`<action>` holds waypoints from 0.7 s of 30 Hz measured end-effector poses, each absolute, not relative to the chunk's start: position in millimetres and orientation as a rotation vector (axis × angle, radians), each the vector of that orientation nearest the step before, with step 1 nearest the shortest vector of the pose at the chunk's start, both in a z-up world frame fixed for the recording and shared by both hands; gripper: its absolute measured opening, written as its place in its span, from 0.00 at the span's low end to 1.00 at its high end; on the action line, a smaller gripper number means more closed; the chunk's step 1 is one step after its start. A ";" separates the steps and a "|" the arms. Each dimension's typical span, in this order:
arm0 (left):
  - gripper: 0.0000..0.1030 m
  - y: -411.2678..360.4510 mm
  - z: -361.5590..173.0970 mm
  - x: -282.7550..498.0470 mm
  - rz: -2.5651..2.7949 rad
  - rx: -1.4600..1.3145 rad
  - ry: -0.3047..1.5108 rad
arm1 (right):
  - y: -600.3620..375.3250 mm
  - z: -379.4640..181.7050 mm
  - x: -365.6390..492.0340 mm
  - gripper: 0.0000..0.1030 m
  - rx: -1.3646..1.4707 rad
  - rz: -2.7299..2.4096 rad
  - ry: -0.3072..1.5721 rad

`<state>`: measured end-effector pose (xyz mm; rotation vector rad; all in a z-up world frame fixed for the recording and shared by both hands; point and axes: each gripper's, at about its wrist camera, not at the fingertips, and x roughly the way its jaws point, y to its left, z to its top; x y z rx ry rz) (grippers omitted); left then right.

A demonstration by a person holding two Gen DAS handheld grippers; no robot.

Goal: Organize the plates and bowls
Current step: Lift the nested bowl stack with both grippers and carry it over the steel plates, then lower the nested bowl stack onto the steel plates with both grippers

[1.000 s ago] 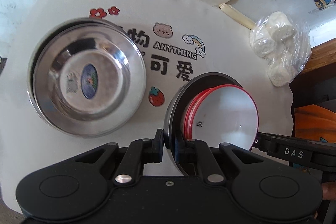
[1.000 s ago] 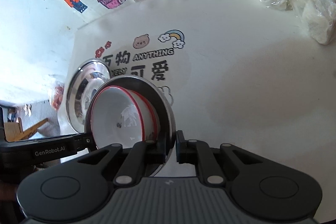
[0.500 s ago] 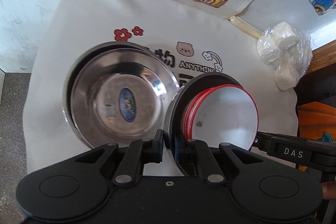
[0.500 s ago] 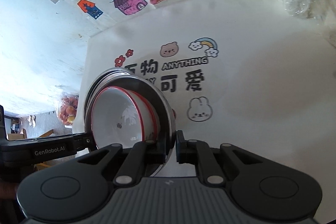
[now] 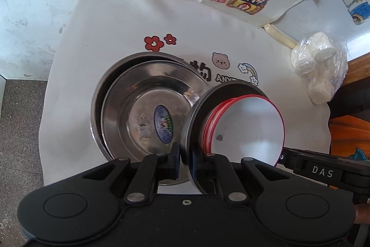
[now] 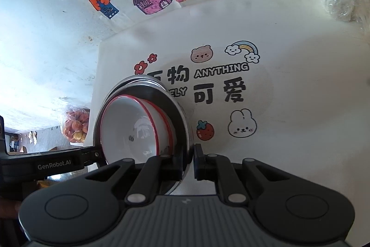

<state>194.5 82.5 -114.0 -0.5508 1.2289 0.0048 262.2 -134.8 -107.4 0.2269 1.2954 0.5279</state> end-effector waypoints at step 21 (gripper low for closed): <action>0.08 121.7 -128.3 207.1 0.063 -0.572 1.242 | -87.7 -124.6 280.7 0.10 0.203 0.557 1.322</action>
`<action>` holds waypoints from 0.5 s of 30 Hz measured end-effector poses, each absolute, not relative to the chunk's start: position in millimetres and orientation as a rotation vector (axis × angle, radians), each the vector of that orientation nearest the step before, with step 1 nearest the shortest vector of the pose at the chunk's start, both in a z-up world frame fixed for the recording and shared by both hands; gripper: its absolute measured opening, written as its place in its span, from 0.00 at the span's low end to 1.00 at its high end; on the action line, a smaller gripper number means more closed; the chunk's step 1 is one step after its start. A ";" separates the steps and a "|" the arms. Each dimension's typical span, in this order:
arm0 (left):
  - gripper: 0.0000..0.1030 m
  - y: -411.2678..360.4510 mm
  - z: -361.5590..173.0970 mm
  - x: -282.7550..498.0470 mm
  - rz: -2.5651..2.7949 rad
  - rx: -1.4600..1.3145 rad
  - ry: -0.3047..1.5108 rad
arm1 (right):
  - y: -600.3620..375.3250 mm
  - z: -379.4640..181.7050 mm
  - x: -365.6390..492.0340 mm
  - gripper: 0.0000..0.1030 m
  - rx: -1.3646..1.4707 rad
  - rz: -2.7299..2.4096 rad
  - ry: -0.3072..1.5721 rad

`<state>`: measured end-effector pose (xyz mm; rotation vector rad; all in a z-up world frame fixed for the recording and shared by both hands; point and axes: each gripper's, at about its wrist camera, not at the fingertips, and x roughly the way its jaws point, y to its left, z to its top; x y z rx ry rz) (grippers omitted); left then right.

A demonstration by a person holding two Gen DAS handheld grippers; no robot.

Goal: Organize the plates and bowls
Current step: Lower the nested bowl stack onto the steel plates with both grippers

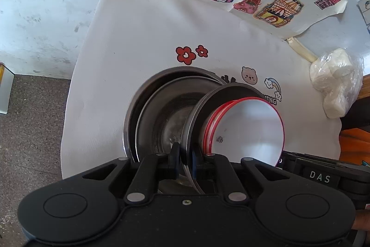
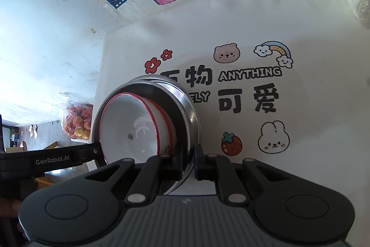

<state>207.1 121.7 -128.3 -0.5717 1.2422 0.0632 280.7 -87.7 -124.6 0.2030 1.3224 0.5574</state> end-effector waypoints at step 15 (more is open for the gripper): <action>0.08 136.8 -139.8 212.0 0.105 -0.587 1.254 | -64.1 -130.6 294.2 0.10 0.203 0.563 1.362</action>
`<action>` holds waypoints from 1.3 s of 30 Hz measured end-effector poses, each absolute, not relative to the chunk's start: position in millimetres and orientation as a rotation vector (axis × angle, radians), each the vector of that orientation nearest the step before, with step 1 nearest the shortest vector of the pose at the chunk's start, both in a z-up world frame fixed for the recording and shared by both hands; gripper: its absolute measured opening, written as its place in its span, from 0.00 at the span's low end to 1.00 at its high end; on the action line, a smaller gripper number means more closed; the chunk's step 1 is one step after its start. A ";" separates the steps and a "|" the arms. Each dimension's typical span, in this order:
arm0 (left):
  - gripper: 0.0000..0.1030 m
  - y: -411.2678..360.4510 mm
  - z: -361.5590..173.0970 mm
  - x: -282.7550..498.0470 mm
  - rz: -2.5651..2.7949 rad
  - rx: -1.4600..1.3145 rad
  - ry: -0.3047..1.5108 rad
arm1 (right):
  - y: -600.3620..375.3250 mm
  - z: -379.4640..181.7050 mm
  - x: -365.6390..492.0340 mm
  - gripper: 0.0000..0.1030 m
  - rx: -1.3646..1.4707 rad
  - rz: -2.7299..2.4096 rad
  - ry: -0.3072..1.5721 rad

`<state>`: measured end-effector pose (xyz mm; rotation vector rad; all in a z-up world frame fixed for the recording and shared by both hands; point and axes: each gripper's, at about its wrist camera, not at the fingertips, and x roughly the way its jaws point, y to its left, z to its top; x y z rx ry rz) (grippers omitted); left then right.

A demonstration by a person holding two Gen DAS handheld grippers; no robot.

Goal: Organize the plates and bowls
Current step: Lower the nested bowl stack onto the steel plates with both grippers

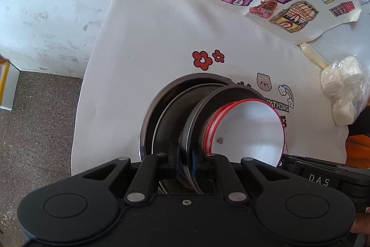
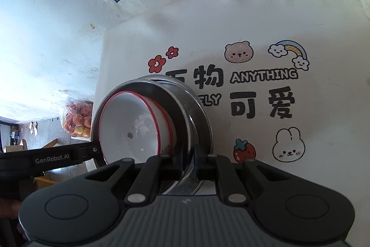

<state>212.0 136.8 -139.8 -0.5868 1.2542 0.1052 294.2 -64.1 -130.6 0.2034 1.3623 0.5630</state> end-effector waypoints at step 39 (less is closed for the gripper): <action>0.07 150.4 -142.8 214.7 0.183 -0.552 1.238 | -43.9 -146.5 302.5 0.11 0.224 0.623 1.386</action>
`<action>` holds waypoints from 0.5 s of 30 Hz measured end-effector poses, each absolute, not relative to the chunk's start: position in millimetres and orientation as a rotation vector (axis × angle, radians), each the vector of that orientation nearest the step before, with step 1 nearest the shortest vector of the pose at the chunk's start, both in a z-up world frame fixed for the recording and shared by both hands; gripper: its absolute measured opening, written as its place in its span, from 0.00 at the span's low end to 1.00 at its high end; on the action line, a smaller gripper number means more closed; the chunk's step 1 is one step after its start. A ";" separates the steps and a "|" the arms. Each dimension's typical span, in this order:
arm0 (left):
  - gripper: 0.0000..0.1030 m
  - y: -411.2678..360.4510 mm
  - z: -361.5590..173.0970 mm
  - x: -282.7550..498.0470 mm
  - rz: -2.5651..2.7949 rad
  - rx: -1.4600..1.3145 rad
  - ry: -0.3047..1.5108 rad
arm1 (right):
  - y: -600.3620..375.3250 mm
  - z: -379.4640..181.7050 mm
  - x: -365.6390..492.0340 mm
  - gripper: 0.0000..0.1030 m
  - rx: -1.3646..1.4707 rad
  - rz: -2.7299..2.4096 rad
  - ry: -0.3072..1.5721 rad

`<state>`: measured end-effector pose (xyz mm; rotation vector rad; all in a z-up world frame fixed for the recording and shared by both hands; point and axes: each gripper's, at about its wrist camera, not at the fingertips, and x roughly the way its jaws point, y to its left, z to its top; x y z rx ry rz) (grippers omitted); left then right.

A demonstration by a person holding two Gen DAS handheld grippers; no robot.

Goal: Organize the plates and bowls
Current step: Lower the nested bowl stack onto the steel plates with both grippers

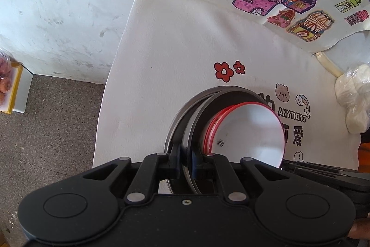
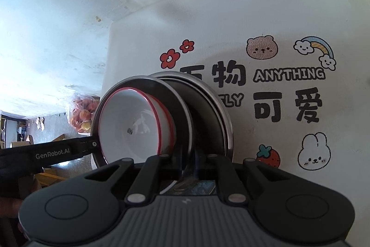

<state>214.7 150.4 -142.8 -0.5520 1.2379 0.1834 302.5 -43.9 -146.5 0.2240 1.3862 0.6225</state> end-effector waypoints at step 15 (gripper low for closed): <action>0.08 149.8 -143.3 214.2 0.181 -0.552 1.239 | -46.8 -143.4 299.4 0.12 0.218 0.614 1.371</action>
